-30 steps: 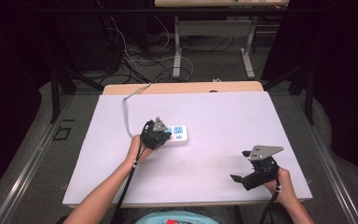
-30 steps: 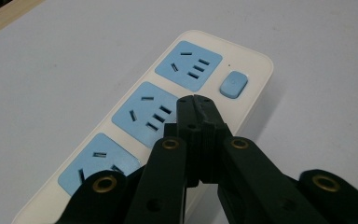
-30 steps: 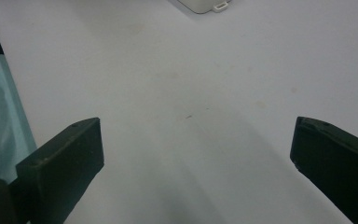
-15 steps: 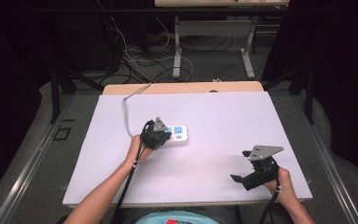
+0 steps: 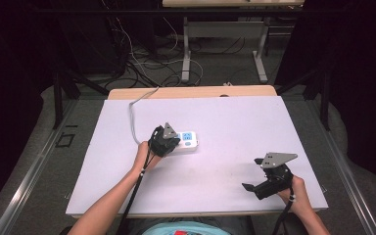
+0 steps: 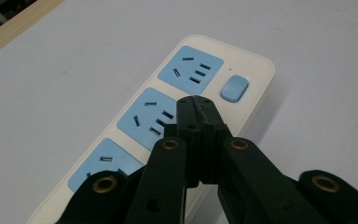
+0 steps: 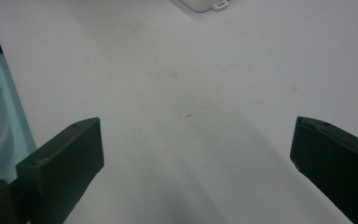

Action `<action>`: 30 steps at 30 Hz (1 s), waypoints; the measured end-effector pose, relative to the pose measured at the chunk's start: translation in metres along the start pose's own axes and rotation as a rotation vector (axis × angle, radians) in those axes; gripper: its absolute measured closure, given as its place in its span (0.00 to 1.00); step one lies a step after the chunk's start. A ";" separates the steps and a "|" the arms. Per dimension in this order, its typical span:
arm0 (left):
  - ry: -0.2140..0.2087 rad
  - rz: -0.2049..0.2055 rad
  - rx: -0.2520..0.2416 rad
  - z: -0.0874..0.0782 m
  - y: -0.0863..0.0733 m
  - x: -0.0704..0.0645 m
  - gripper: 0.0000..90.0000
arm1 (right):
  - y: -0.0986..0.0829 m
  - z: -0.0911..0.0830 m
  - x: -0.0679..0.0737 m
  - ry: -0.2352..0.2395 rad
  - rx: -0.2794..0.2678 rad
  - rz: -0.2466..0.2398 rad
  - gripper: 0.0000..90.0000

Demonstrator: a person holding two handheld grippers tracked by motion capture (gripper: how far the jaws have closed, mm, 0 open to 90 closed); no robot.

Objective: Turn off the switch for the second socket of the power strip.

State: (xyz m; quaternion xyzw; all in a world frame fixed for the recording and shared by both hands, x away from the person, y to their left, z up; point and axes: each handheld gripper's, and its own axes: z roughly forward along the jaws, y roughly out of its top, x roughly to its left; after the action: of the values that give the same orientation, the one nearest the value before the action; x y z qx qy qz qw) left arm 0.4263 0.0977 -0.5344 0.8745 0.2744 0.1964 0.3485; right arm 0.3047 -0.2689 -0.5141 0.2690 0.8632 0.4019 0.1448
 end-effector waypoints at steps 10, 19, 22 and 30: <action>0.002 -0.005 -0.006 0.000 -0.001 0.000 1.00 | 0.000 -0.002 0.000 0.013 0.016 -0.007 0.02; -0.002 -0.014 -0.010 0.000 -0.001 0.000 1.00 | 0.000 0.000 0.000 0.002 0.006 -0.003 0.02; -0.001 -0.014 -0.002 -0.001 -0.001 0.001 1.00 | 0.001 -0.001 0.000 0.001 0.005 -0.005 0.02; 0.011 -0.034 -0.017 -0.006 -0.001 0.003 0.91 | 0.001 -0.001 0.000 0.005 0.006 -0.007 0.02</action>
State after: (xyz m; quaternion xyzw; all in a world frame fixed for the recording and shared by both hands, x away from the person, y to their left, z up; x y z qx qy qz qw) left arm 0.4248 0.1032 -0.5311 0.8656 0.2892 0.1975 0.3579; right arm 0.3045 -0.2686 -0.5131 0.2654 0.8658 0.3993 0.1431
